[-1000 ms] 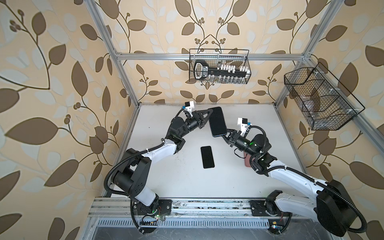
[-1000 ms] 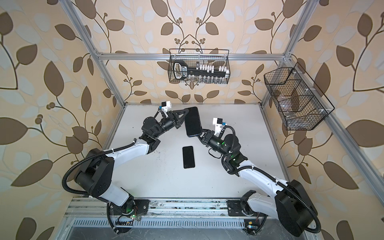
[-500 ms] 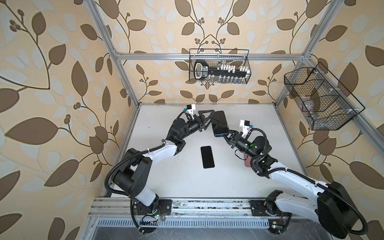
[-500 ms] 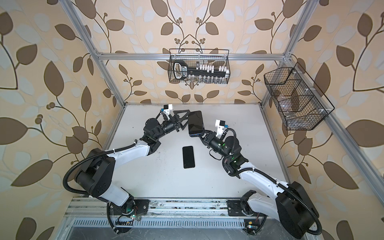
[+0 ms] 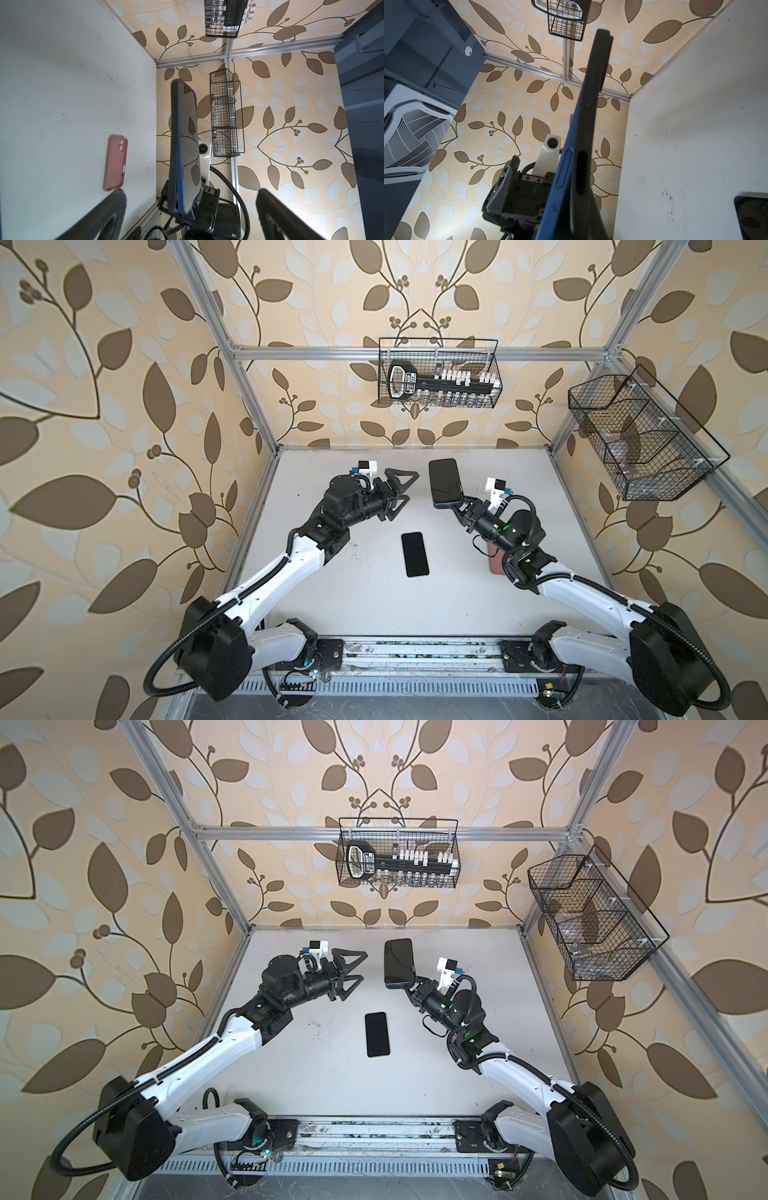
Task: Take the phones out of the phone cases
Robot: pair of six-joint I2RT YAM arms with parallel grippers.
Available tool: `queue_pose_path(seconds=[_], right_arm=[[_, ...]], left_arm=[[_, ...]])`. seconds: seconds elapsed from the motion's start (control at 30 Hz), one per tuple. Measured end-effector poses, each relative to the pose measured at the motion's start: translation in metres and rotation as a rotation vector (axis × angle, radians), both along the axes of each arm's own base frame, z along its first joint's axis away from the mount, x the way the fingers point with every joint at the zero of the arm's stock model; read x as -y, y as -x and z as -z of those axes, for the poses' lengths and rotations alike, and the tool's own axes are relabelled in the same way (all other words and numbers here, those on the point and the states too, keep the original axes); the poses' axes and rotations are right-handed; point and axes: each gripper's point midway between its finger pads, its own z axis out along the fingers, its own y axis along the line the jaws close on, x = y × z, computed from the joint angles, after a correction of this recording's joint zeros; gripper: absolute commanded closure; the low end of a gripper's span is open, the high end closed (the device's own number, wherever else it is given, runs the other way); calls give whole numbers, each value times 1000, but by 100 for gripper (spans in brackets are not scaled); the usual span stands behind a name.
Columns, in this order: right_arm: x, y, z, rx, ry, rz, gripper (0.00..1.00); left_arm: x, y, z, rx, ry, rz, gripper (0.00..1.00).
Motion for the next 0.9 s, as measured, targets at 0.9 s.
queue_pose_path(seconds=[0.9], right_arm=[[-20,2,11,108,103,68,100]], left_arm=[[47,21,11,-264,237,-14,1]])
